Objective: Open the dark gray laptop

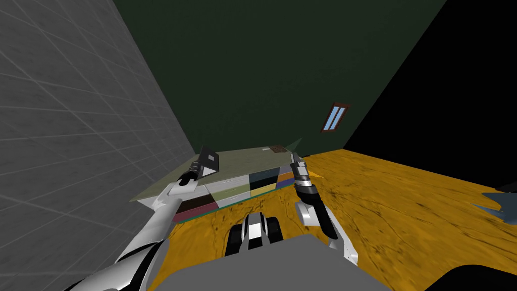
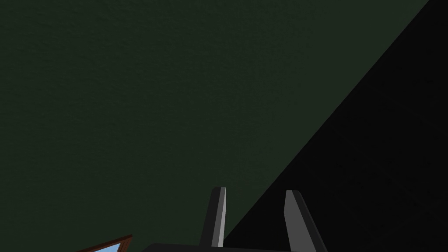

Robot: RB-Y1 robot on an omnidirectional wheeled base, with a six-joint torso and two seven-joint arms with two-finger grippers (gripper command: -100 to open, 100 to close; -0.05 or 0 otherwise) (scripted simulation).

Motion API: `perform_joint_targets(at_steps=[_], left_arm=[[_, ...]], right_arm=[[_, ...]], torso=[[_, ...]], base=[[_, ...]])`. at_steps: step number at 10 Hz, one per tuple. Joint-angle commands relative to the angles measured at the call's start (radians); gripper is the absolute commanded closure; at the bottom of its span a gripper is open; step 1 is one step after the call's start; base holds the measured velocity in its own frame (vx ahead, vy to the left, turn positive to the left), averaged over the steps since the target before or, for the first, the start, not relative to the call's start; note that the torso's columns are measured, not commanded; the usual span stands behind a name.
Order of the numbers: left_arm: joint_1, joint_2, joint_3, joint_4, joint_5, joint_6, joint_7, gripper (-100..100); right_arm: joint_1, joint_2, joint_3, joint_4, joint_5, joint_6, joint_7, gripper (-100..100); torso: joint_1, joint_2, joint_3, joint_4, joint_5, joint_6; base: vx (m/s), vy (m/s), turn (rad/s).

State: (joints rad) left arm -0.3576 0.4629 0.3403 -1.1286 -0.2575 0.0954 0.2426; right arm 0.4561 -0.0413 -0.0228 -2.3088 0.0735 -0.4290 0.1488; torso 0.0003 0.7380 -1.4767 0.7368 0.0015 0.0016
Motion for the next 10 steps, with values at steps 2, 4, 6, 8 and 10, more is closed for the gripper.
perform_joint_targets(at_steps=[2, 4, 6, 8, 10], left_arm=[[-0.066, 0.014, 0.022, 0.099, -0.008, -0.021, 0.033, 100], [-0.066, 0.014, 0.022, 0.136, -0.008, -0.021, 0.033, 100], [-0.129, 0.057, 0.055, 0.188, -0.013, -0.035, 0.091, 100], [-0.15, 0.057, 0.055, 0.221, -0.013, -0.035, 0.091, 100], [-0.151, 0.055, 0.057, 0.239, -0.017, -0.036, 0.089, 100]], right_arm=[[0.0, 0.0, 0.0, 0.0, 0.0, 0.0, 0.0, 0], [0.0, 0.0, 0.0, 0.0, 0.0, 0.0, 0.0, 0], [0.0, 0.0, 0.0, 0.0, 0.0, 0.0, 0.0, 0], [0.0, 0.0, 0.0, 0.0, 0.0, 0.0, 0.0, 0], [0.0, 0.0, 0.0, 0.0, 0.0, 0.0, 0.0, 0]], torso=[[0.0, 0.003, 0.003, 0.003, -0.002, -0.004], [0.0, -0.003, -0.001, 0.001, -0.001, -0.002], [-0.003, 0.005, 0.003, 0.005, -0.004, 0.0], [-0.004, 0.004, 0.003, 0.004, -0.004, -0.002], [0.0, -0.003, -0.001, 0.001, -0.001, -0.002]], base=[[-0.051, 0.005, 0.004], [0.0, 0.002, 0.008], [-0.108, -0.004, -0.169], [-0.041, -0.021, 0.013], [-0.004, -0.008, 0.005]])
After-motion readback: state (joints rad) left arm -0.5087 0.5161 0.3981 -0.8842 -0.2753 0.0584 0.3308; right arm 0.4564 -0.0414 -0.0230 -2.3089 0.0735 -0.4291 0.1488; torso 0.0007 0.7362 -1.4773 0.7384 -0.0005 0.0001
